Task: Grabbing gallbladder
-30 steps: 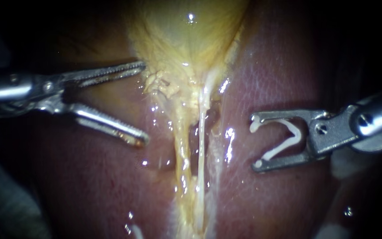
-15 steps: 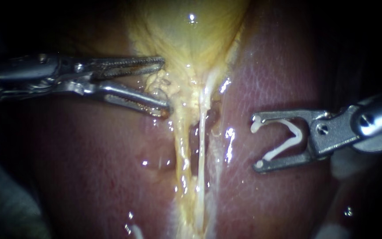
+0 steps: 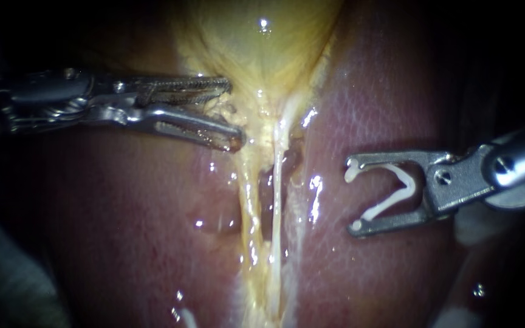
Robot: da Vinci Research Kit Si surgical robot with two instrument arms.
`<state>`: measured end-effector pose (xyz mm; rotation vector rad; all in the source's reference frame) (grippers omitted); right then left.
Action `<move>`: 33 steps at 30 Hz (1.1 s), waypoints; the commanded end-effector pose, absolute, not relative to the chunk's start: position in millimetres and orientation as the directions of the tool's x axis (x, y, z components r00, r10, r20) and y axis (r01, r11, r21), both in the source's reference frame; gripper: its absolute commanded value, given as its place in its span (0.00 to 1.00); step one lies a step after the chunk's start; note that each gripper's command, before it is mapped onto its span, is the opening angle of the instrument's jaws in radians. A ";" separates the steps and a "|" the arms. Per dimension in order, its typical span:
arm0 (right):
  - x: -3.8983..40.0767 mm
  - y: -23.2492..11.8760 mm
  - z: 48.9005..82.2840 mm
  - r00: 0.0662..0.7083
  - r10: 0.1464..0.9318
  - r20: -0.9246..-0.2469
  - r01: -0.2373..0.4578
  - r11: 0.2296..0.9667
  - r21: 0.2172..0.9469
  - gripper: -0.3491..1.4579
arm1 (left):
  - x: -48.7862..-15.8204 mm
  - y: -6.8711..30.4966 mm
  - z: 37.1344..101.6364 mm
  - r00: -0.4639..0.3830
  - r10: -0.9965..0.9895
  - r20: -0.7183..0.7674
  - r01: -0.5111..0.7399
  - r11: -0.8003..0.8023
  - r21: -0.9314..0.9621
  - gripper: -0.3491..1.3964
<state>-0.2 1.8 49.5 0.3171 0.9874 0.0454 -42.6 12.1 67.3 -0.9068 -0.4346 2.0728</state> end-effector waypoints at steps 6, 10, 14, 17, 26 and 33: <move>-0.1 1.8 49.5 0.554 0.180 -0.813 0.106 0.953 0.284 0.47 | -42.3 12.0 67.2 -0.417 0.812 -0.409 -0.569 -0.584 -0.579 0.28; -0.1 1.8 49.5 0.554 0.180 -0.813 0.106 0.953 0.284 0.47 | -42.3 12.0 66.8 -0.415 0.822 -0.390 -0.579 -0.569 -0.584 0.12; -0.1 1.8 49.5 0.554 0.180 -0.813 0.106 0.953 0.284 0.47 | -42.3 11.9 66.4 -0.419 0.826 -0.378 -0.585 -0.563 -0.583 0.00; -0.1 1.8 49.5 0.554 0.180 -0.813 0.106 0.953 0.284 0.47 | -42.4 11.7 65.9 -0.416 0.830 -0.371 -0.589 -0.557 -0.585 0.00; -0.1 1.8 49.5 0.554 0.181 -0.813 0.106 0.953 0.284 0.47 | -42.9 11.8 62.7 -0.408 0.843 -0.350 -0.597 -0.537 -0.596 0.00; -0.2 1.8 49.5 0.554 0.180 -0.813 0.106 0.953 0.284 0.47 | -41.9 12.7 59.2 -0.409 0.848 -0.338 -0.596 -0.528 -0.605 0.00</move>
